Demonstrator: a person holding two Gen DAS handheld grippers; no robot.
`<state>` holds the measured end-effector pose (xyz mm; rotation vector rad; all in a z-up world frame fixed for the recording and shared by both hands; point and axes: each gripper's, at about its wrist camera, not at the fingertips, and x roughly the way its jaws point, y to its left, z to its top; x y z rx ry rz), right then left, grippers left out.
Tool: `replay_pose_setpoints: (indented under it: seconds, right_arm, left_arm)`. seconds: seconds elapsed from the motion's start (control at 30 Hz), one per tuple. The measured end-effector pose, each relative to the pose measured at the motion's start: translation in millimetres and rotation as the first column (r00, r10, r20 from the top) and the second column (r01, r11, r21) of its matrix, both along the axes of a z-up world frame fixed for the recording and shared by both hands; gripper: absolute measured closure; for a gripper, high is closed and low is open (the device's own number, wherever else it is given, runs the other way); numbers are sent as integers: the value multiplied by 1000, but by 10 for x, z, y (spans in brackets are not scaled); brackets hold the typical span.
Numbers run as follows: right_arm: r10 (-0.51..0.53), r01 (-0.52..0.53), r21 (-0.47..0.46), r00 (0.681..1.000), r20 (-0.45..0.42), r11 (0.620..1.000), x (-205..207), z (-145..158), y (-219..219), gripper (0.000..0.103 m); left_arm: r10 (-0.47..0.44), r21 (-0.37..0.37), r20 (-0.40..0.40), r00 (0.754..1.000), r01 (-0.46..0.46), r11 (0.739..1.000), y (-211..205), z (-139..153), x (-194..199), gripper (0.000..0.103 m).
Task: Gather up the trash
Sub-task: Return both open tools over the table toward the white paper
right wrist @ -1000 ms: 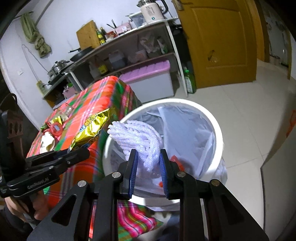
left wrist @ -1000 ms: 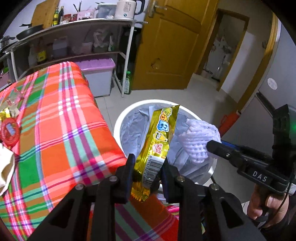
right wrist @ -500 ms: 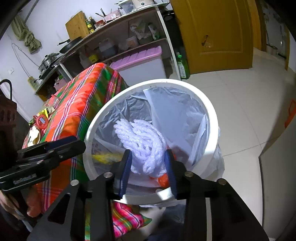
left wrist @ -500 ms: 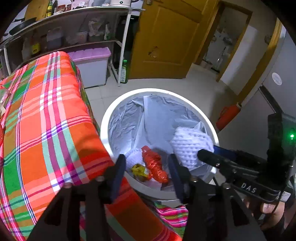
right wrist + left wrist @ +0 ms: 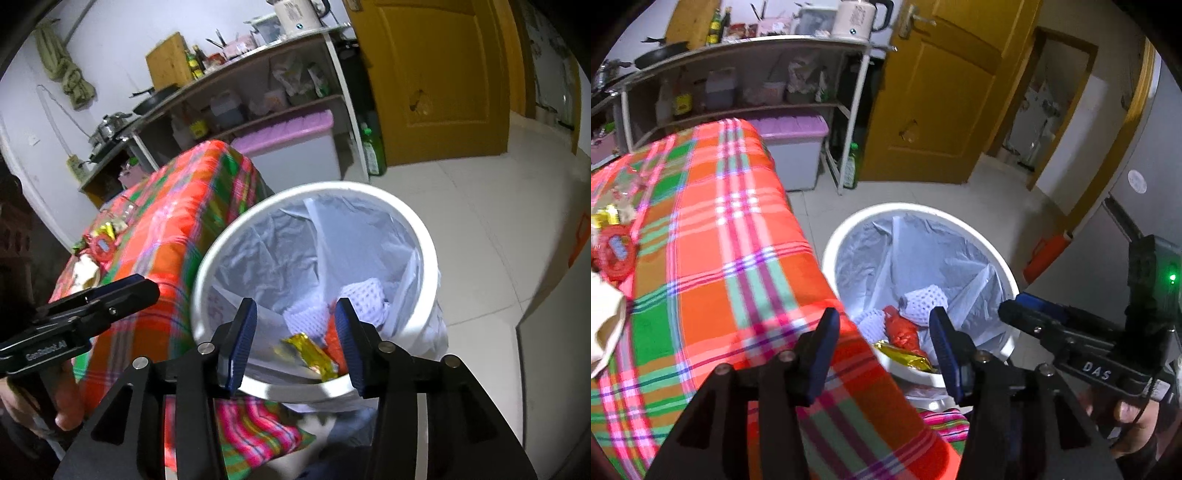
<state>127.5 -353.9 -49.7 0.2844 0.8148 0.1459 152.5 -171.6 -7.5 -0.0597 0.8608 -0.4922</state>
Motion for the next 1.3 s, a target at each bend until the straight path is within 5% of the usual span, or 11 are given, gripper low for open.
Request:
replay_pose_setpoints:
  seconds: [0.63,1.3]
  right_arm:
    - [175,-174,-21,978,118,985,-176,406,806,58]
    - [338,-333,-58,932,130,941,-4,456,1653,58]
  left_arm:
    - [197,-73,85,977,-191,979,931,251,-413,47]
    - [452,-52,93,887,-449,892,1996,173,-501,45]
